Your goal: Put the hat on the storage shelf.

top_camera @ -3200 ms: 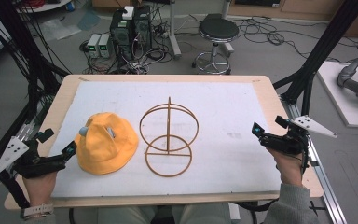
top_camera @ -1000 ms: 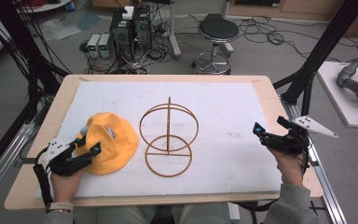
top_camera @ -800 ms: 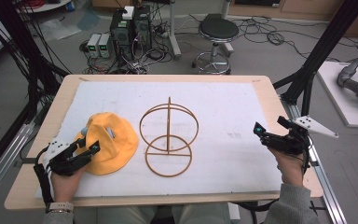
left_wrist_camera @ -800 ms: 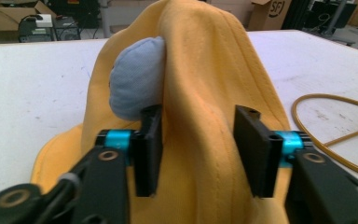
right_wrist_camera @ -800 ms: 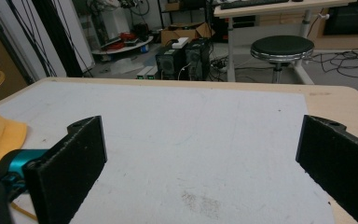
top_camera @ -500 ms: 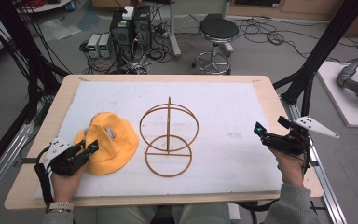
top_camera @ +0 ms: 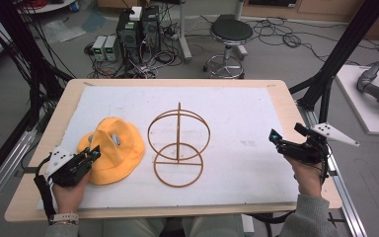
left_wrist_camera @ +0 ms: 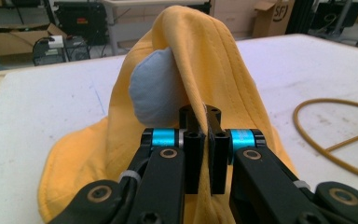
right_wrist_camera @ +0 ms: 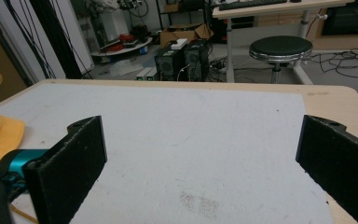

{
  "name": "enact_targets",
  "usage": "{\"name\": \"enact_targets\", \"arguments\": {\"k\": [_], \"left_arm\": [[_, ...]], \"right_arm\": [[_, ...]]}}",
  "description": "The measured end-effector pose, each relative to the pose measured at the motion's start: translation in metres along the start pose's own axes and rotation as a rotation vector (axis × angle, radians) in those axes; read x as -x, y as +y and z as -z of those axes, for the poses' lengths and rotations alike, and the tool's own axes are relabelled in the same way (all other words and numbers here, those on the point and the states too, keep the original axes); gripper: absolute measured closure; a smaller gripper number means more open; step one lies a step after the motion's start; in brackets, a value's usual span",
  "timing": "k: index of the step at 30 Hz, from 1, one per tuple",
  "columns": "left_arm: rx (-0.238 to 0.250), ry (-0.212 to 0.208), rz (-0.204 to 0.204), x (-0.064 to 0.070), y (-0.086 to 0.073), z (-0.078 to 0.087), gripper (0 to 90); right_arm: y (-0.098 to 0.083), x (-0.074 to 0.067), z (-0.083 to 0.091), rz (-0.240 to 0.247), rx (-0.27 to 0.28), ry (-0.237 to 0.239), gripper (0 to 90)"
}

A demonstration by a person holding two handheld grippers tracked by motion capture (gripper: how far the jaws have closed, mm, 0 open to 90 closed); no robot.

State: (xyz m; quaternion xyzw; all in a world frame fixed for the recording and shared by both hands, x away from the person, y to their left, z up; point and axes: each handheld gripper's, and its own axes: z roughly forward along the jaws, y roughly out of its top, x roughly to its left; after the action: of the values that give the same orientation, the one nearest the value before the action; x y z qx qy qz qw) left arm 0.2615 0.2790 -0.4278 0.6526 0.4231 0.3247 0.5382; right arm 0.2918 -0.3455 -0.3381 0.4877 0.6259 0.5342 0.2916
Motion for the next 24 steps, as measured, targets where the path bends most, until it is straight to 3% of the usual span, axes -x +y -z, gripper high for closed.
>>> {"name": "enact_targets", "arguments": {"k": [8, 18, 24], "left_arm": [[0.076, 0.02, 0.025, 0.001, 0.007, 0.008, 87.8], [0.136, 0.029, 0.009, 0.007, 0.018, 0.014, 87.8], [0.198, 0.042, 0.016, 0.008, 0.024, 0.021, 87.8]], "right_arm": [[0.0, 0.0, 0.0, 0.0, 0.002, -0.001, 1.3], [0.0, 0.0, 0.0, -0.003, -0.002, 0.0, 1.2], [0.0, 0.001, 0.0, -0.001, 0.005, -0.005, 1.2]]}}
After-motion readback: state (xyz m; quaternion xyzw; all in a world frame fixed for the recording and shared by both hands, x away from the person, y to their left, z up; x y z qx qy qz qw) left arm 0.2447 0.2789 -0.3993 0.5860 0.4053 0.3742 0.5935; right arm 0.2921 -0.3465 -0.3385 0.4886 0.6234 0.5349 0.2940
